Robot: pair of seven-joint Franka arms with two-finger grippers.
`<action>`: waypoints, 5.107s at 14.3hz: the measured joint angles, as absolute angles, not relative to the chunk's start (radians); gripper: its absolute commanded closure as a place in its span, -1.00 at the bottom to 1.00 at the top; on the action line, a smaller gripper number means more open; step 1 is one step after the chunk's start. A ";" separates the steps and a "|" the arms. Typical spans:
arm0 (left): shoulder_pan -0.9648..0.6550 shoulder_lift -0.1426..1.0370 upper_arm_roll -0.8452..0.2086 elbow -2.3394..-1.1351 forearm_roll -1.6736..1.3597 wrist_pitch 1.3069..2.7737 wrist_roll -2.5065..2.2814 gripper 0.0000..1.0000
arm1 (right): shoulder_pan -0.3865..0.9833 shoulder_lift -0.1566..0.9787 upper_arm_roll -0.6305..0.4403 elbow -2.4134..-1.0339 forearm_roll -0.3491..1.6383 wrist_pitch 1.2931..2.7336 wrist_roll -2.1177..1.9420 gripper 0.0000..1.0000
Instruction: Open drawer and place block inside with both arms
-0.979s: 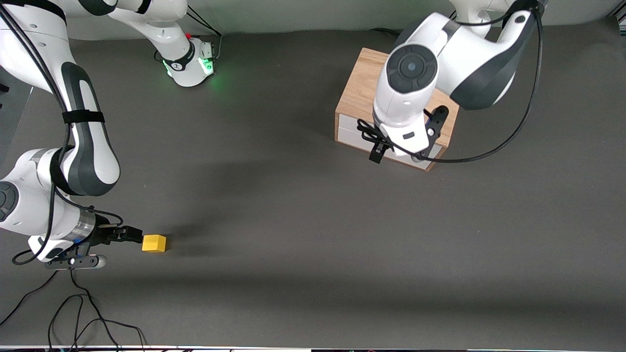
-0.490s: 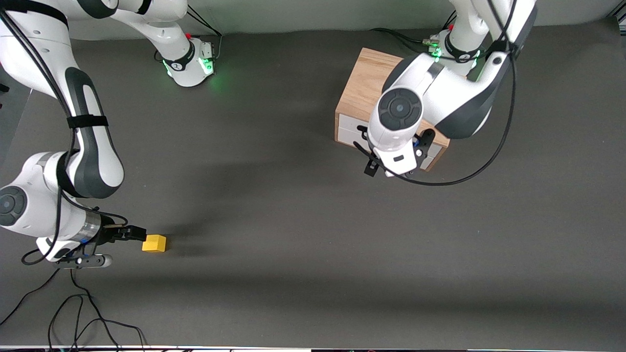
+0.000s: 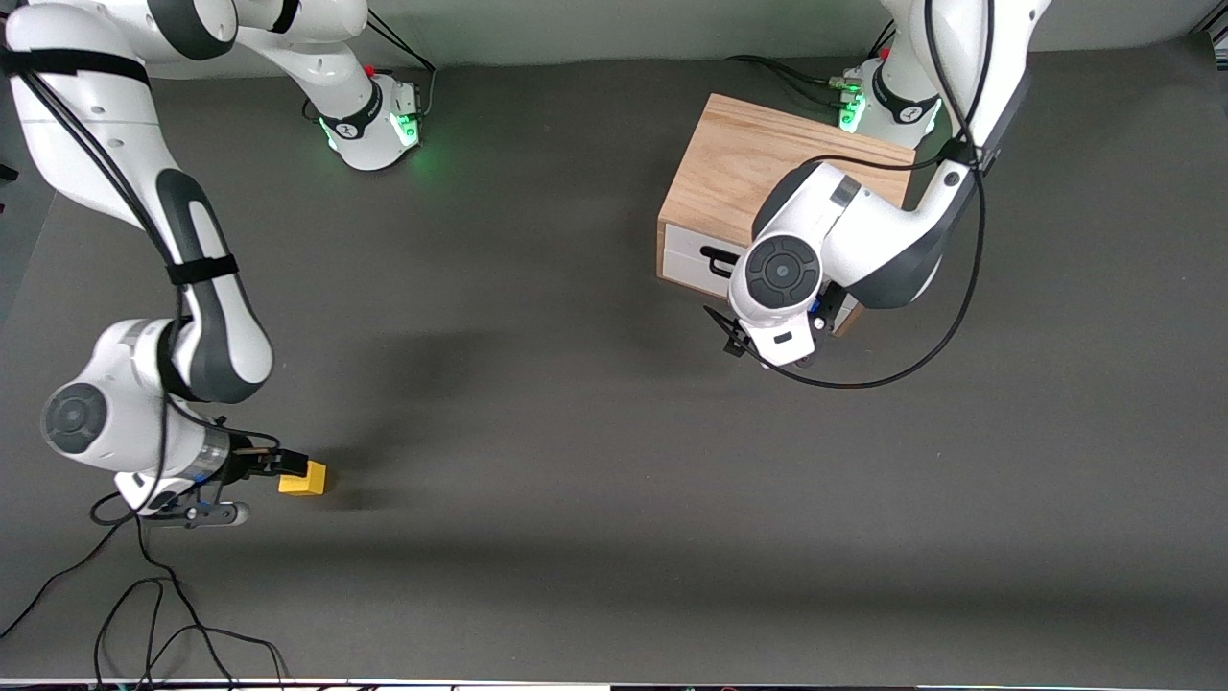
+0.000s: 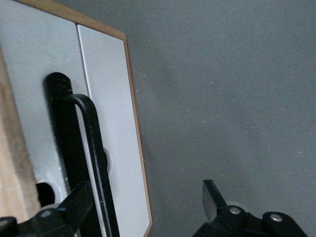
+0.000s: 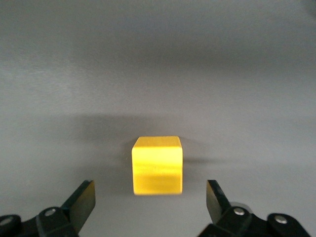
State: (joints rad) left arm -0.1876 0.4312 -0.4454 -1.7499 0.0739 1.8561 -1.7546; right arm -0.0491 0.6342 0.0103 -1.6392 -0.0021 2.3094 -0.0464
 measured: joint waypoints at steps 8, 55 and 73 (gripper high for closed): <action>-0.188 0.437 -0.446 -1.824 0.074 1.898 -1.754 -0.99 | -0.051 0.696 0.008 -1.671 -0.002 2.413 -0.066 1.00; -0.193 0.572 -0.452 -1.622 0.152 1.833 -1.783 -0.99 | 0.186 0.353 0.048 -1.253 0.077 1.558 0.373 1.00; -0.207 0.606 -0.450 -1.565 0.222 1.960 -1.783 -0.99 | 0.464 0.395 0.057 -1.242 0.077 1.684 0.748 1.00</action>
